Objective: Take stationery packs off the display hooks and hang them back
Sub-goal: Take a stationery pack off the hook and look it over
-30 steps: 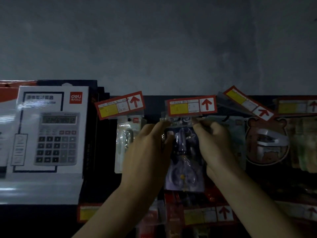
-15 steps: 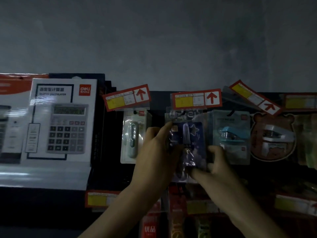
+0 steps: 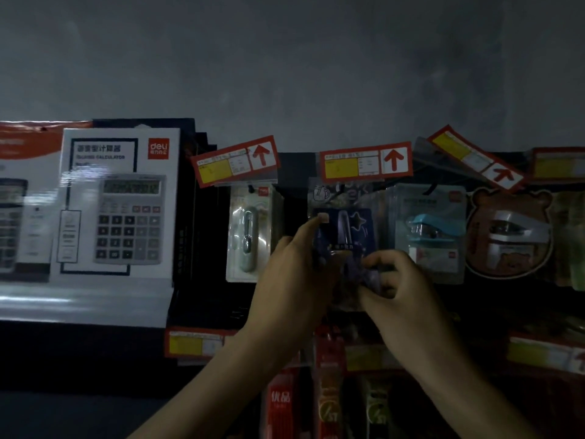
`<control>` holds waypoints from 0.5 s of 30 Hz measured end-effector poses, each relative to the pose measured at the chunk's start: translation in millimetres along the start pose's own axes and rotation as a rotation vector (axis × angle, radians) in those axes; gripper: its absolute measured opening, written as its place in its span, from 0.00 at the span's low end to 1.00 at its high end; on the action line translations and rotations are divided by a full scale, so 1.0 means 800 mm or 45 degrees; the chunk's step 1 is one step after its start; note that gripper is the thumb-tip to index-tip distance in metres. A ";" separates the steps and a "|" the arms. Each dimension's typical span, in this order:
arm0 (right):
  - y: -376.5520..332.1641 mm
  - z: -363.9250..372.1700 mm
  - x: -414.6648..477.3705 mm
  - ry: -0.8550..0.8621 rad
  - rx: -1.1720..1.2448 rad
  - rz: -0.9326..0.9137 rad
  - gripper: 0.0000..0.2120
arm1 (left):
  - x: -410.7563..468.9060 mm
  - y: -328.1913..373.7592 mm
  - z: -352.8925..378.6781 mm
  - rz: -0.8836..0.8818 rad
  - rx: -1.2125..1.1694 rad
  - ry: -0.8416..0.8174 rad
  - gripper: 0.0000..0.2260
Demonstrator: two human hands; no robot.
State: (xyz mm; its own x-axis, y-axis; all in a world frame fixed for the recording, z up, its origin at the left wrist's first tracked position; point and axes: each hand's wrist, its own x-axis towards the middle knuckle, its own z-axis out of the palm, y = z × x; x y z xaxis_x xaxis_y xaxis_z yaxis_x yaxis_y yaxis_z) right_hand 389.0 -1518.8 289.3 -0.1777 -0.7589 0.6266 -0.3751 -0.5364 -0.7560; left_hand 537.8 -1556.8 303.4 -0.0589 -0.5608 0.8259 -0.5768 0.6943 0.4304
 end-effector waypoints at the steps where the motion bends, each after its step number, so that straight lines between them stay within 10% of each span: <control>1: 0.000 -0.002 0.005 -0.030 0.049 0.022 0.13 | -0.003 -0.001 0.001 -0.013 0.003 -0.043 0.29; 15: -0.007 0.010 0.047 -0.226 0.085 0.143 0.23 | -0.003 -0.001 0.003 -0.061 0.478 -0.238 0.30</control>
State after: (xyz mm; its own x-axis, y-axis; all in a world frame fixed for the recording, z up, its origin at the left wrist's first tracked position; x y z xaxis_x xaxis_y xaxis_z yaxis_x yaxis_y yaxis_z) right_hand 391.9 -1547.0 315.6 -0.0498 -0.8652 0.4989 -0.2996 -0.4636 -0.8339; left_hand 536.7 -1557.0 299.9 -0.1515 -0.6847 0.7129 -0.8372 0.4723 0.2757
